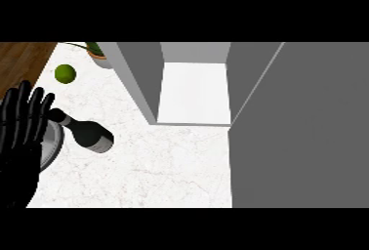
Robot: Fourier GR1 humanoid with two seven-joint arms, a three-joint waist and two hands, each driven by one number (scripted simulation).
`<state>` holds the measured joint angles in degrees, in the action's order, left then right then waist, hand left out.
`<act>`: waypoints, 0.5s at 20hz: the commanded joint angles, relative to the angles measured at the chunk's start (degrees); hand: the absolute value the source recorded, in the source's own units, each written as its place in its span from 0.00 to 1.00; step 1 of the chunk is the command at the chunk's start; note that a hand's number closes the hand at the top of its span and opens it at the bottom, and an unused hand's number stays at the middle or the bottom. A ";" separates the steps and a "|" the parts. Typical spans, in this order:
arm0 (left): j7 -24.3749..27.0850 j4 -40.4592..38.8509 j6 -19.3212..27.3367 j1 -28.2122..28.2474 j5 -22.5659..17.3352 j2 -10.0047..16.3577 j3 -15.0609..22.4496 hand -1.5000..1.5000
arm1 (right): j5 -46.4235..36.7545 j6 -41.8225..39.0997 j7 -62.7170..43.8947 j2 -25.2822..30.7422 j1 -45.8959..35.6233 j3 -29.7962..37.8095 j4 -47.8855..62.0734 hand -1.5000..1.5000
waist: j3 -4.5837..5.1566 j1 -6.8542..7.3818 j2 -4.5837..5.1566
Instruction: Pick up the wine, place it into the cabinet and close the cabinet
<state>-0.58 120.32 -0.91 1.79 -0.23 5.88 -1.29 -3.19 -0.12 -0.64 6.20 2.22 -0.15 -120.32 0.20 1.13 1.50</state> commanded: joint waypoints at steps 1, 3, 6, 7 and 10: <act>-0.06 2.50 3.43 4.45 5.76 -3.30 3.68 0.00 | 0.01 -1.52 -1.18 -0.27 0.13 -2.11 -1.14 0.00 | -0.20 -0.98 -1.56; 0.45 -3.20 7.73 -0.80 9.88 -4.56 2.78 0.00 | 4.30 -4.04 3.74 -1.11 8.58 -1.82 -4.95 0.00 | -0.24 -1.82 -1.59; 0.52 -8.22 17.39 -5.35 17.14 -5.74 3.83 0.00 | 5.84 -5.07 2.63 -1.76 9.06 -4.15 -8.31 0.00 | -0.26 -2.40 -1.54; -2.83 -7.54 17.00 -3.09 -0.74 -5.77 3.86 0.00 | 10.32 -10.45 -2.52 1.11 6.49 -6.80 -5.04 0.00 | -0.06 -1.84 -1.31; -4.23 -8.83 23.72 -6.23 0.52 -5.83 8.28 0.00 | 16.39 -13.30 -6.74 4.07 10.06 -4.21 -10.98 0.00 | -0.19 -2.42 -1.58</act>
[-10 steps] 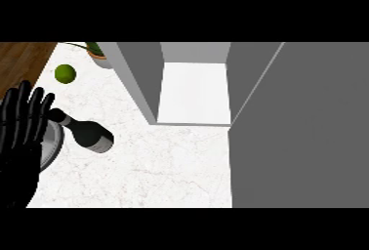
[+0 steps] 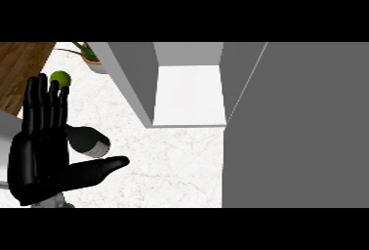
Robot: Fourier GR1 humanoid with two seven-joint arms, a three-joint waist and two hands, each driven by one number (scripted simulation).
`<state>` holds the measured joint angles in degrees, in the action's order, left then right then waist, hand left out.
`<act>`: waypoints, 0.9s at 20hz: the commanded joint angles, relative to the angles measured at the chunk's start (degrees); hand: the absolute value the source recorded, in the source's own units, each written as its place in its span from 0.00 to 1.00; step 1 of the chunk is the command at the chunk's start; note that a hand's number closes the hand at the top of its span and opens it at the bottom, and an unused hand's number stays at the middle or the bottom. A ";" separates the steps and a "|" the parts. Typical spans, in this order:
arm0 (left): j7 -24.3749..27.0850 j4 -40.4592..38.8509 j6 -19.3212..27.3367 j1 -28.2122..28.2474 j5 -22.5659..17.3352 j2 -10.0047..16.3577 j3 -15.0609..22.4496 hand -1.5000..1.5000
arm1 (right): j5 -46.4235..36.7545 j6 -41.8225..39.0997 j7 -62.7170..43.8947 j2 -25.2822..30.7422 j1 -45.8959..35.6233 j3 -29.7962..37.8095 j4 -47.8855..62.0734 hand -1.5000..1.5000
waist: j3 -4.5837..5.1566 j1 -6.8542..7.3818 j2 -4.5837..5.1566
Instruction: Pick up the wine, place it into the cabinet and close the cabinet
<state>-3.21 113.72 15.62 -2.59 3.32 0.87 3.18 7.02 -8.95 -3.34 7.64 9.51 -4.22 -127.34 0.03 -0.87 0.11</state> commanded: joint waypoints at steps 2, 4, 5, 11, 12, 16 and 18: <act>-4.77 -1.17 10.71 -4.31 -1.06 -0.83 7.38 0.00 | 7.86 -3.26 -9.19 2.91 2.74 0.01 -8.89 0.00 | -0.02 0.00 -0.25; -3.84 -2.55 16.71 -5.81 1.19 -0.85 12.70 0.00 | 7.72 -1.95 -12.99 3.04 0.88 -0.27 -10.26 0.00 | -0.02 0.29 -0.18; -9.48 3.30 15.77 -4.77 2.63 -0.85 12.24 0.00 | 4.27 -2.79 -7.94 1.27 5.35 -2.10 -9.13 0.00 | -0.05 0.54 -0.25; -8.96 -3.77 21.63 -11.96 3.81 -0.86 14.56 0.00 | 4.90 -0.19 -15.98 -0.09 3.56 -3.63 -16.90 0.00 | -0.03 0.44 -0.17; -11.15 0.65 24.57 -7.93 7.33 -0.87 19.77 0.00 | 6.06 0.03 -17.75 0.70 2.73 -2.66 -17.86 0.00 | -0.03 0.61 -0.24; -20.77 2.00 28.21 -15.95 11.79 -0.87 19.65 0.00 | 9.29 1.28 -21.38 1.50 -5.72 1.48 -13.42 0.00 | -0.06 0.81 -0.22; -19.60 2.00 28.97 -13.90 12.84 -0.87 19.77 0.00 | 6.75 2.42 -23.30 0.38 -2.58 -0.77 -17.88 0.00 | -0.04 0.67 -0.25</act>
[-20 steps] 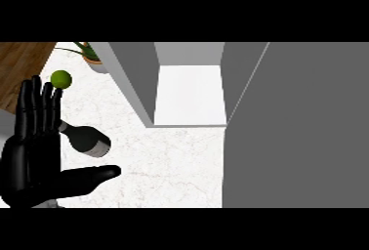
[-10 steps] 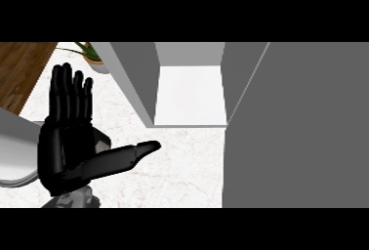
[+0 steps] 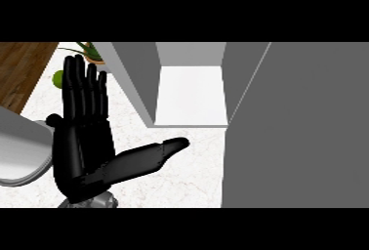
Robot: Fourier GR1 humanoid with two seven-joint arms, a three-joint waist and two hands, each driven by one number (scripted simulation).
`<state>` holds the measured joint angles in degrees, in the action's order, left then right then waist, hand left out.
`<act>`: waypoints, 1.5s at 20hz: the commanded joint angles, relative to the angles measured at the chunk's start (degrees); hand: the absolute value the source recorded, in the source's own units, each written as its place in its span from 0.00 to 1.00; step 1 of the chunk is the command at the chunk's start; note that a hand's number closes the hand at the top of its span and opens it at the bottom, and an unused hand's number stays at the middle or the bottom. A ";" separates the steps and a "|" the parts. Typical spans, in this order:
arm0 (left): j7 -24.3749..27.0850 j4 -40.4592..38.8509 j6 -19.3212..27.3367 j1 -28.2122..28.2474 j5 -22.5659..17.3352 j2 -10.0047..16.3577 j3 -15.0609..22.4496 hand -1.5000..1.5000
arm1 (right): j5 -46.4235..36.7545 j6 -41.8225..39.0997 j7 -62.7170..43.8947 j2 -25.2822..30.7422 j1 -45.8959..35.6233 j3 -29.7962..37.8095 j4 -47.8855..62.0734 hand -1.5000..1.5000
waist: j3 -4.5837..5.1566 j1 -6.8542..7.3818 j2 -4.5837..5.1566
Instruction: Pick up the wine, place it into the cabinet and close the cabinet
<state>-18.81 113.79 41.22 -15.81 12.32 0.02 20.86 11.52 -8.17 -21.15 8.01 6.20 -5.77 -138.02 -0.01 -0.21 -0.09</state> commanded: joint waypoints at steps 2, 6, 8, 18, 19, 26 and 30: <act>1.26 -0.13 1.77 0.94 -1.03 -0.02 -1.23 0.00 | 2.18 0.75 -4.02 0.22 -2.72 1.91 -3.86 0.00 | 0.02 0.06 0.05; -8.10 6.09 1.72 1.00 6.46 -0.02 -0.15 0.00 | 0.21 0.46 -3.98 -1.02 0.22 -0.18 -5.28 0.00 | -0.01 0.12 -0.06; -13.55 8.05 3.75 0.14 11.43 0.00 0.24 0.00 | 4.84 3.57 -11.52 1.06 -5.76 4.20 -7.49 0.00 | -0.03 0.29 -0.14; -9.06 11.54 -1.28 7.94 6.70 2.96 -6.11 0.00 | 0.69 7.17 -17.72 -0.18 -8.66 0.73 -12.39 0.00 | 0.06 0.12 -0.10; -8.31 11.66 -2.18 8.68 4.82 3.18 -7.48 0.00 | 0.50 3.51 -12.89 -0.29 -3.46 -0.37 -10.85 0.00 | 0.02 -0.02 -0.04; -11.49 15.33 -4.65 10.47 1.69 5.73 -14.29 0.00 | 4.14 3.20 -14.94 1.92 -6.43 5.82 -11.24 0.00 | 0.01 -0.06 -0.04; -5.93 14.78 -6.51 14.66 -5.03 5.70 -17.50 0.00 | 3.27 5.59 -16.97 -0.32 -9.18 2.99 -10.95 0.00 | 0.09 0.14 -0.05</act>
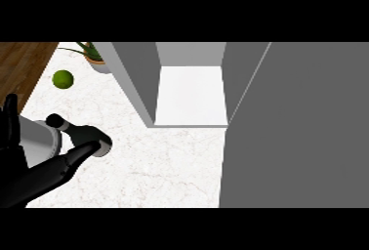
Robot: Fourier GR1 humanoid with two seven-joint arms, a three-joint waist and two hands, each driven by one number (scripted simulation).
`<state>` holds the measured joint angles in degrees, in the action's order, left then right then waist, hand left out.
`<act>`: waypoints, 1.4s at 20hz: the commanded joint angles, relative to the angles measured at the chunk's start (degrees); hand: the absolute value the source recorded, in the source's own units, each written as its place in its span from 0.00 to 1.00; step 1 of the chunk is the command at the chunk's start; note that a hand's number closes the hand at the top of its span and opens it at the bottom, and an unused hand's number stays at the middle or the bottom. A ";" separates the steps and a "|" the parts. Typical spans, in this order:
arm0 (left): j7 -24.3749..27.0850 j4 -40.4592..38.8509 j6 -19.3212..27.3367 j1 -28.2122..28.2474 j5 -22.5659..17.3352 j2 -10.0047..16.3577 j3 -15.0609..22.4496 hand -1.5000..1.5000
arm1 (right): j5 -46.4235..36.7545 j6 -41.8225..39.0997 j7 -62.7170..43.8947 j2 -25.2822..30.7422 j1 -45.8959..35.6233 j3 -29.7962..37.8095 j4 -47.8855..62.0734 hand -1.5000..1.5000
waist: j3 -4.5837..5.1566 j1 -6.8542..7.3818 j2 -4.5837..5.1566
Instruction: Pick up the wine, place it into the cabinet and close the cabinet
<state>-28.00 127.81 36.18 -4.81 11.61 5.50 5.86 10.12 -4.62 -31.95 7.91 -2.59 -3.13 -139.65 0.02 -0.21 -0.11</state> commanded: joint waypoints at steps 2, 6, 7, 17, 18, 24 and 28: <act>2.18 -0.30 -1.29 4.61 -3.34 -1.09 -1.49 0.00 | -0.65 0.69 -1.82 -2.17 4.24 -3.73 -8.44 0.00 | 0.01 0.02 -0.01; 6.31 -4.24 -5.61 3.73 -13.93 0.27 -9.97 0.00 | 3.74 0.12 -4.51 0.36 -0.98 1.09 -6.41 0.00 | 0.04 0.14 0.05; 7.34 -5.97 -5.10 4.35 -12.52 -0.37 -9.40 0.00 | 4.45 0.89 -6.11 -0.15 1.06 0.95 -9.39 0.00 | 0.03 -0.09 0.01; 18.62 -15.31 -14.57 10.00 -21.84 -1.66 -13.48 0.00 | 5.74 0.32 -6.67 -0.38 1.57 1.26 -11.15 0.00 | 0.03 -0.20 -0.04; 23.36 -20.38 -15.46 8.28 -23.06 -3.50 -13.70 0.00 | 2.48 0.55 -5.78 -0.82 -0.99 -0.68 -7.97 0.00 | 0.05 -0.12 0.06; 28.18 -28.52 -14.49 4.14 -21.74 -2.89 -17.12 0.00 | -0.65 0.83 -6.04 -1.84 0.64 -3.67 -9.70 0.00 | 0.03 -0.25 0.06; 33.77 -31.10 -17.66 8.05 -24.03 -3.79 -18.69 0.00 | 2.90 -0.43 -5.29 -0.84 -0.08 -0.29 -7.99 0.00 | 0.01 0.02 0.06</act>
<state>0.03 101.54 20.39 2.50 -10.79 2.69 -10.97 9.38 -5.00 -35.01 7.03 -3.72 -3.99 -141.28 0.03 -0.34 -0.09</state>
